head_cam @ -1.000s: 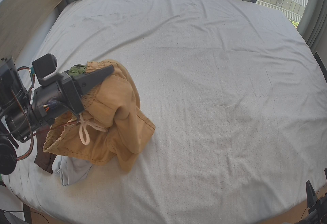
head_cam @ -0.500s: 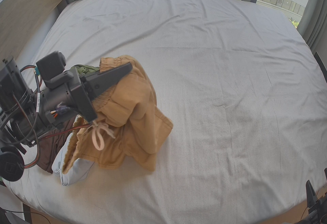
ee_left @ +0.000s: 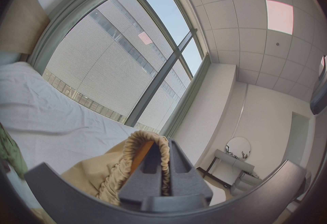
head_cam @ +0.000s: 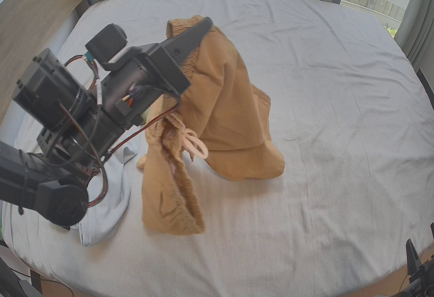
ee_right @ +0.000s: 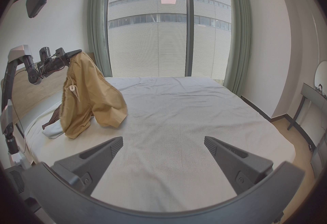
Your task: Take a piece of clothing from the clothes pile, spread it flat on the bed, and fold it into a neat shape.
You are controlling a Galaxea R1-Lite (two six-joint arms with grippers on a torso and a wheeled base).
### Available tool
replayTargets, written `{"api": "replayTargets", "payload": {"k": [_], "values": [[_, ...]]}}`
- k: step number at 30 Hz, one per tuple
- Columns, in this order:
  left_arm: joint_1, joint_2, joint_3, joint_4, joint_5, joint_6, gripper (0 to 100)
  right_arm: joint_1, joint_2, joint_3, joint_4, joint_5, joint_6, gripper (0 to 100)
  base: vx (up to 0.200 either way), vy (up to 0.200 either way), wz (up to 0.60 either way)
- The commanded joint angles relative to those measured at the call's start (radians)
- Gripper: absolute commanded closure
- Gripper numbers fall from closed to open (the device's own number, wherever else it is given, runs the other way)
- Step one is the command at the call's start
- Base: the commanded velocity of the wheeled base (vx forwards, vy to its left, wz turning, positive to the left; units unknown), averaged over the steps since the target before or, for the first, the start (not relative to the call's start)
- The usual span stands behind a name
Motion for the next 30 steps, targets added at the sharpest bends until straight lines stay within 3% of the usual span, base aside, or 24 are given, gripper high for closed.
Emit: {"api": "replayTargets", "payload": {"k": [1,11,17,30], "values": [[-0.046,0.114,-0.059,-0.029,0.027,-0.024,100,0.002,-0.016,0.018,-0.001,0.000,0.000,0,0.000,0.000,0.00],[-0.075,0.031,-0.045,-0.019,0.025,-0.099,100,0.002,-0.016,0.018,-0.001,0.000,0.000,0,0.000,0.000,0.00],[-0.110,-0.144,0.024,0.171,0.013,-0.102,100,0.002,-0.016,0.018,-0.001,0.000,0.000,0,0.000,0.000,0.00],[-0.050,-0.162,0.090,0.240,-0.042,-0.097,100,0.002,-0.016,0.018,-0.001,0.000,0.000,0,0.000,0.000,0.00]]}}
